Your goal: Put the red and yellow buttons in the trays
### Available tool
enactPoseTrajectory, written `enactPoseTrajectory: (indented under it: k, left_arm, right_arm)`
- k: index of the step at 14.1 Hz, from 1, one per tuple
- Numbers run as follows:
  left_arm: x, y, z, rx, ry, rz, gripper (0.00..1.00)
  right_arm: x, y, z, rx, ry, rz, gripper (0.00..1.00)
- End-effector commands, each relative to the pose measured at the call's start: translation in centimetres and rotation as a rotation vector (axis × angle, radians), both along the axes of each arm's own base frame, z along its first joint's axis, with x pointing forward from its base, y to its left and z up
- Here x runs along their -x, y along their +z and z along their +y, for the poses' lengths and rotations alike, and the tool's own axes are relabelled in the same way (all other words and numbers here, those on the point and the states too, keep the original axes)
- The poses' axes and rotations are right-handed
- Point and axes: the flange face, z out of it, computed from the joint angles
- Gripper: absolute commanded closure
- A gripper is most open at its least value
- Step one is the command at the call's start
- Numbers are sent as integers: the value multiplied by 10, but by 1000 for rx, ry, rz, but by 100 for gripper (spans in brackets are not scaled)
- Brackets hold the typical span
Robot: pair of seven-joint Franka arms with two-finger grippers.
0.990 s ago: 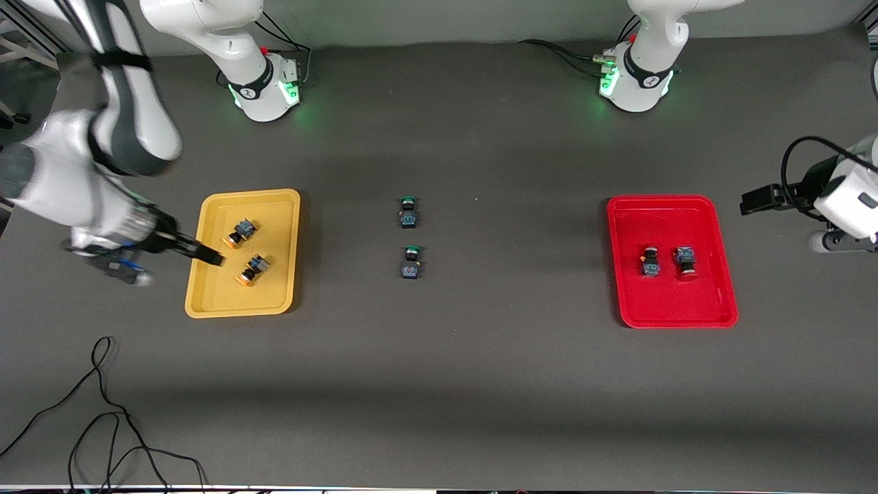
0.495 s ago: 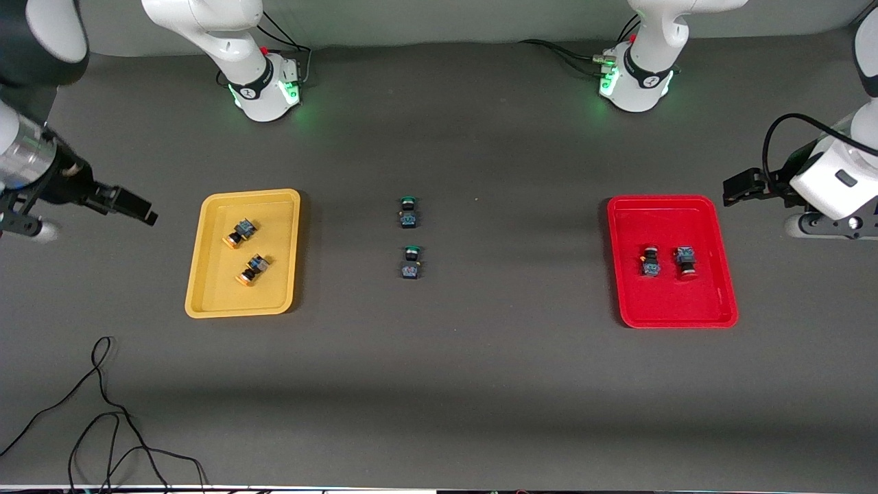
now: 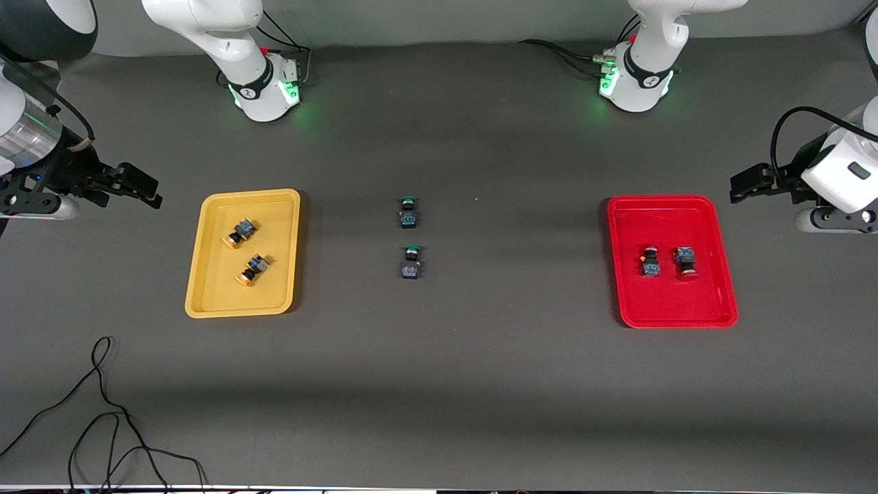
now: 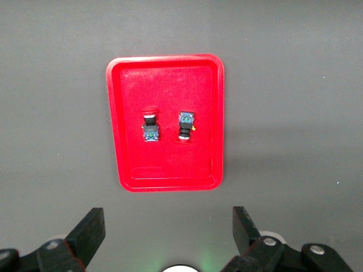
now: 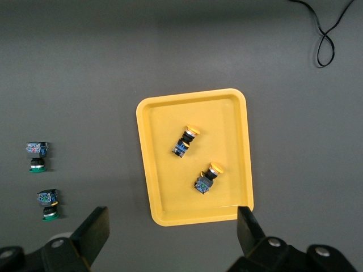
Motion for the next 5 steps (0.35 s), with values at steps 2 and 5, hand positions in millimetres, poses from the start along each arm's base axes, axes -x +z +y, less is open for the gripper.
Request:
enactPoseTrajectory:
  k: [2,5]
  left_arm:
    - [10,6,1,3,-10,-2,0]
    - [10,7,2,-3,-10,-2,0]
  right_arm:
    - [-4,10,-2,15,24,-10,0]
    - [-5,7,-4,15,20,-1,0]
